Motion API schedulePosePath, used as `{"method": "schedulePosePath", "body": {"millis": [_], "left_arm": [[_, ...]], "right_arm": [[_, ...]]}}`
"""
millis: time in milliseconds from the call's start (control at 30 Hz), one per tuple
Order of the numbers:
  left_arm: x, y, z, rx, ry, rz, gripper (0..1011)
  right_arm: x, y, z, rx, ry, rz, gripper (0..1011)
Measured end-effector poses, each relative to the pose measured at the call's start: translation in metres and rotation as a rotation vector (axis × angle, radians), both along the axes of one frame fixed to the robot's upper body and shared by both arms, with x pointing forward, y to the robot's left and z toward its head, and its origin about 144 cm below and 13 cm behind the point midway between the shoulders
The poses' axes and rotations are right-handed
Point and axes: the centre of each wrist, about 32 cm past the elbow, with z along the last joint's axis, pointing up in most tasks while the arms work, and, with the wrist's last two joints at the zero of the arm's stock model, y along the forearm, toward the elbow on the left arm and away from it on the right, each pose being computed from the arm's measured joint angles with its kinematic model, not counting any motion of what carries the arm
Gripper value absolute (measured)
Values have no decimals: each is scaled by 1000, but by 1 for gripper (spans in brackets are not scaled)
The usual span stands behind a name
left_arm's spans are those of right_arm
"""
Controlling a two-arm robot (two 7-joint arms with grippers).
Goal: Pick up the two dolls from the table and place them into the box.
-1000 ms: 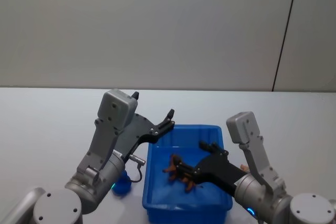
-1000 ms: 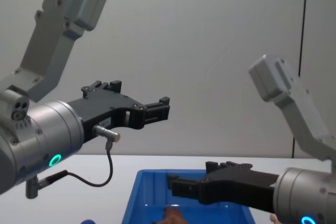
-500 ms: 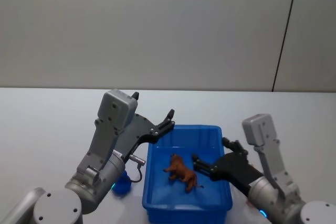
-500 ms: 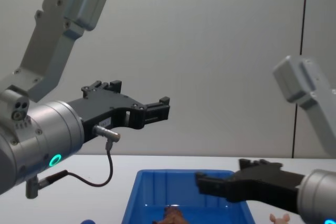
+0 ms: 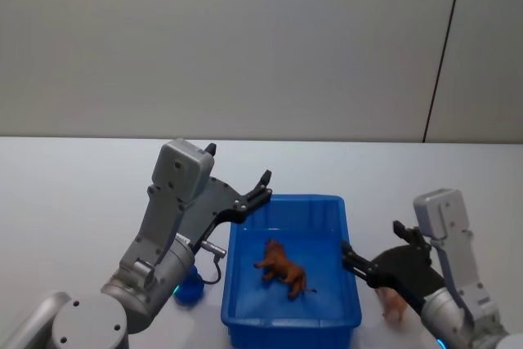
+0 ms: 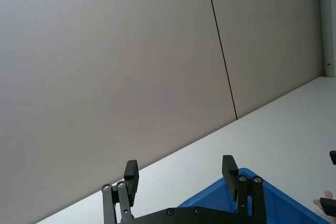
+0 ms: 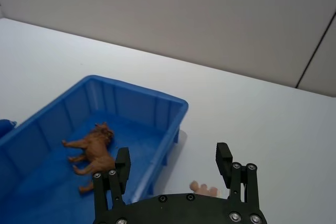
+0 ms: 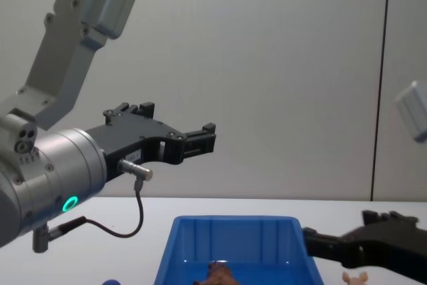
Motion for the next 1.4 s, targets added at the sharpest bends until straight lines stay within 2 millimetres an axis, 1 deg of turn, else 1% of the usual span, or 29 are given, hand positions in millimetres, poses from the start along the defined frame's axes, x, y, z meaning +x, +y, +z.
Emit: {"method": "schedulePosePath", "body": {"millis": [300,533,1167,1267,1367,1400], "left_arm": [[0,0,0,0,0,0,1001],[0,0,0,0,0,0,1001],[0,0,0,0,0,0,1001],[0,0,0,0,0,0,1001],[0,0,0,0,0,0,1001],[0,0,0,0,0,0,1001]], "right_arm": [[-6,-6,-8,-30,29,-52,1001],[-8,-8,-18,-41,66,-66,1001],[-7,-4,-38,-56,136,-85,1001],[-6,-3,-40,-57,142,-87,960],[-6,-2,-41,-59,148,-90,884],[-6,-1,-42,-60,152,-92,884]]}}
